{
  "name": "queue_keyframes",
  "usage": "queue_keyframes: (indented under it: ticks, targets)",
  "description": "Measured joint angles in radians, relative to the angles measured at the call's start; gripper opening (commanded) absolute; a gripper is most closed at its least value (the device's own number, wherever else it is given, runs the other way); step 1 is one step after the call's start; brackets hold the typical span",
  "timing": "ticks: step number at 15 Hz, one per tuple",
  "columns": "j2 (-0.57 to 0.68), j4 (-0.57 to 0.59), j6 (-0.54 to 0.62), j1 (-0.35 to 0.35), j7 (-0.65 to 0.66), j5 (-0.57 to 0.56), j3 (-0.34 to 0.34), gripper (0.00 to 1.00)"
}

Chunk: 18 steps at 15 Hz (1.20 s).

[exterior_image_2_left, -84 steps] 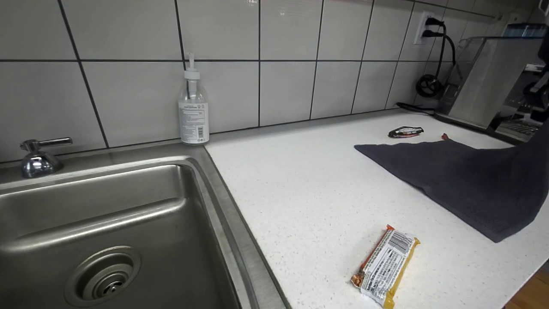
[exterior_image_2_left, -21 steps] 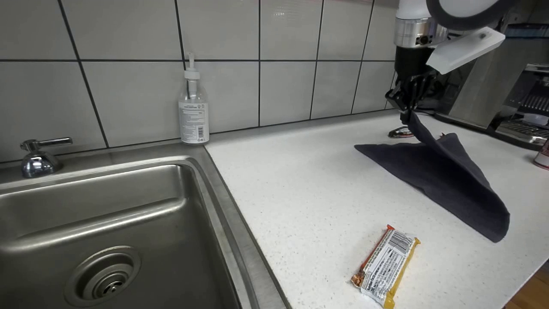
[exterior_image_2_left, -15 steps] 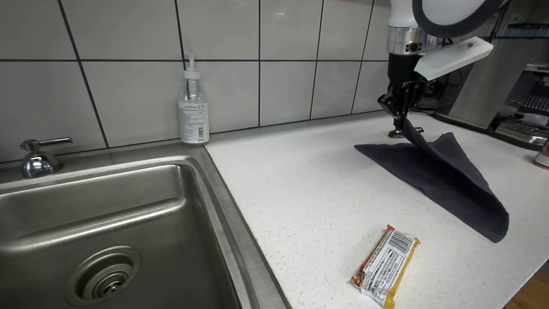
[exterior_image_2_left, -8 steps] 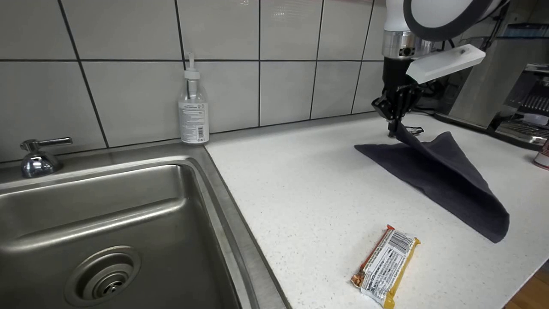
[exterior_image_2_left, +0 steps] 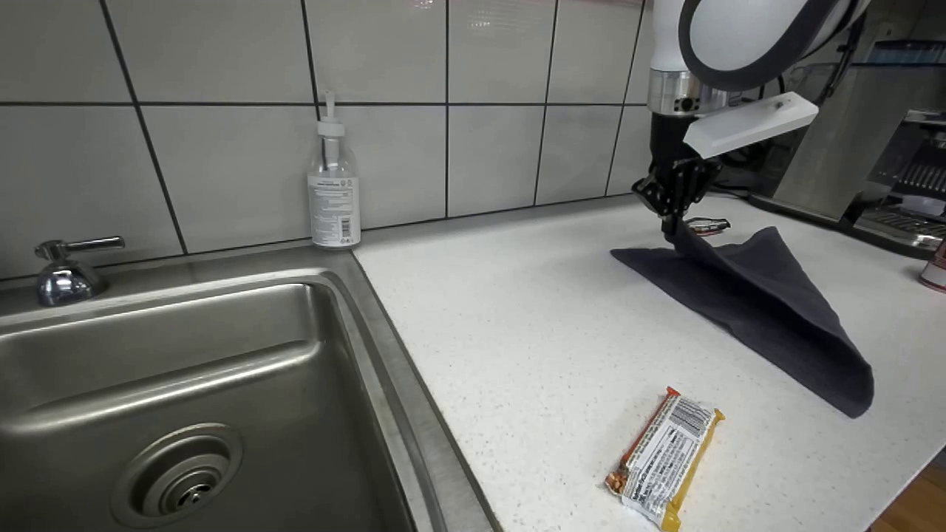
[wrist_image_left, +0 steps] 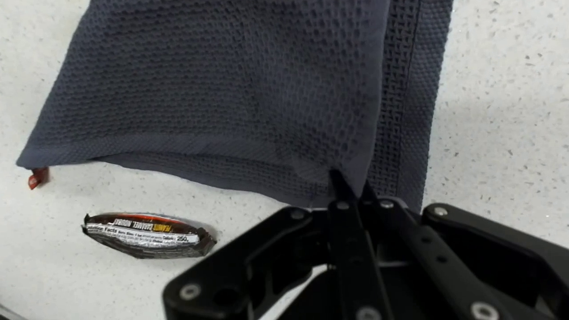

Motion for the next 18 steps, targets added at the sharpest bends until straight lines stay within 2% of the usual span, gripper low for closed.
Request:
queue_keyframes:
  ticks: [6,18]
  targets:
    - [0.037,0.047,0.0,0.01,0.049,0.0,-0.006,0.01]
    - [0.126,0.1,0.0,0.086,0.159,-0.003,-0.056,0.01]
